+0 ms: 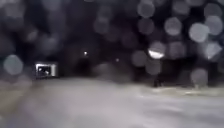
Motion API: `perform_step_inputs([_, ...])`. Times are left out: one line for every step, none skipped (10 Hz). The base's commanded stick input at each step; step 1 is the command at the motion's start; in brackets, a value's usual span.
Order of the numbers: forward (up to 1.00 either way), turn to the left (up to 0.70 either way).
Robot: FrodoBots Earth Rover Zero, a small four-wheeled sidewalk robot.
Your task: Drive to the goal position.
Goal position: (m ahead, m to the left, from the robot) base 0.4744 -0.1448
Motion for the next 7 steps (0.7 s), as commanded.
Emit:
perform_step_inputs([0.00, -0.45])
perform_step_inputs([0.00, -0.45])
perform_step_inputs([0.00, -0.45])
perform_step_inputs([0.00, -0.45])
perform_step_inputs([0.00, -0.45])
perform_step_inputs([0.00, -0.45])
perform_step_inputs([0.00, -0.45])
